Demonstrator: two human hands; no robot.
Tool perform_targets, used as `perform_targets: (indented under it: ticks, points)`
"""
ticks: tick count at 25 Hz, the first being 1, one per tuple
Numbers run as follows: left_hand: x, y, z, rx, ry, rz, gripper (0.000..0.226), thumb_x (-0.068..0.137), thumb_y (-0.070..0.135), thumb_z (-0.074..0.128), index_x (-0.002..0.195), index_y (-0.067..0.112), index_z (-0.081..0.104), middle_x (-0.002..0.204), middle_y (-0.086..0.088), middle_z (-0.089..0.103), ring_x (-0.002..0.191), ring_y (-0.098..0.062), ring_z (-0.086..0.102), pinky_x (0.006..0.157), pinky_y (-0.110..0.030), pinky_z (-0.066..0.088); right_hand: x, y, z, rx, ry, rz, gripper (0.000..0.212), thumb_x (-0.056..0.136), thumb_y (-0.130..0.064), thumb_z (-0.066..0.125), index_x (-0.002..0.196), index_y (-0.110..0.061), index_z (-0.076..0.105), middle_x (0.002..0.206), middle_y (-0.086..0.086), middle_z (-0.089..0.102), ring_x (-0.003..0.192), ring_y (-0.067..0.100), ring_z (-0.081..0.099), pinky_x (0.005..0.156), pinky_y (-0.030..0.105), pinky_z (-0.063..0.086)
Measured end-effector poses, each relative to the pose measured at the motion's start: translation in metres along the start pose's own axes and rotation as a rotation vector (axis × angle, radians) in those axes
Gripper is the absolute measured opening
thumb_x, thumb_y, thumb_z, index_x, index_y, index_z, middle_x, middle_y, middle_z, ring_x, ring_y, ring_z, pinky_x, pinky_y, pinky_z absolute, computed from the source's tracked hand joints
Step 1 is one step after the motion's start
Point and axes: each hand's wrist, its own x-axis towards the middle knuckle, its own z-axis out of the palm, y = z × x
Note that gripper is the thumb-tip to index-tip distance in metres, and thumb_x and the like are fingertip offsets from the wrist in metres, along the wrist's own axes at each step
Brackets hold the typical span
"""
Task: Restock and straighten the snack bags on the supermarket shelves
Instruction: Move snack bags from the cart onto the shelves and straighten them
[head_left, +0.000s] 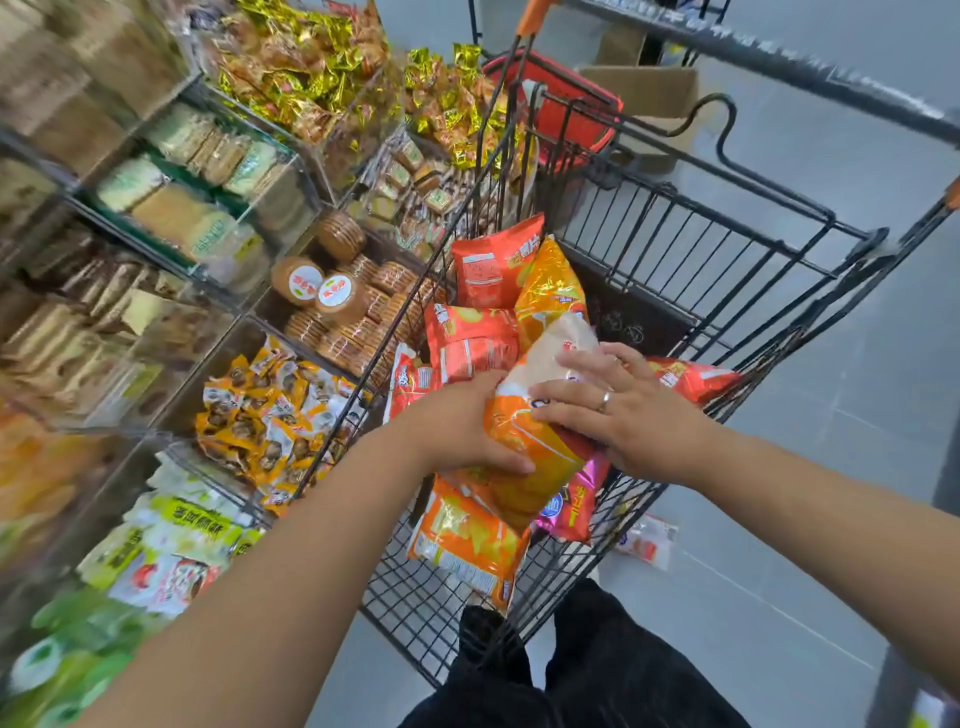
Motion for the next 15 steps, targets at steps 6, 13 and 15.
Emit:
perform_targets:
  ticks: [6, 13, 15]
  points:
    - [-0.015, -0.031, 0.045, -0.848, 0.258, -0.222, 0.072, 0.066, 0.028, 0.09, 0.127, 0.027, 0.051, 0.11, 0.007, 0.069, 0.093, -0.006, 0.067, 0.079, -0.025, 0.056, 0.009, 0.0, 0.026, 0.159, 0.168, 0.442, 0.08, 0.07, -0.006, 0.076, 0.139, -0.023, 0.038, 0.149, 0.004, 0.033, 0.132, 0.034, 0.033, 0.106, 0.055, 0.033]
    - [-0.018, -0.05, 0.064, -1.123, 0.369, -0.412, 0.09, 0.053, 0.047, 0.093, 0.131, 0.028, 0.052, 0.111, 0.003, 0.072, 0.097, -0.02, 0.071, 0.089, -0.046, 0.056, 0.021, 0.034, 0.064, 0.597, -0.175, 0.988, 0.082, 0.084, -0.029, 0.072, 0.15, -0.018, 0.025, 0.151, 0.015, 0.022, 0.132, 0.04, 0.037, 0.109, 0.044, 0.034]
    - [-0.013, -0.051, 0.066, -1.119, 0.404, -0.429, 0.077, 0.063, 0.039, 0.09, 0.128, 0.027, 0.052, 0.109, 0.003, 0.071, 0.097, -0.019, 0.07, 0.089, -0.044, 0.056, 0.031, 0.047, 0.071, 0.527, -0.268, 0.951, 0.09, 0.082, -0.033, 0.074, 0.152, -0.019, 0.02, 0.153, 0.016, 0.017, 0.132, 0.044, 0.035, 0.108, 0.046, 0.035]
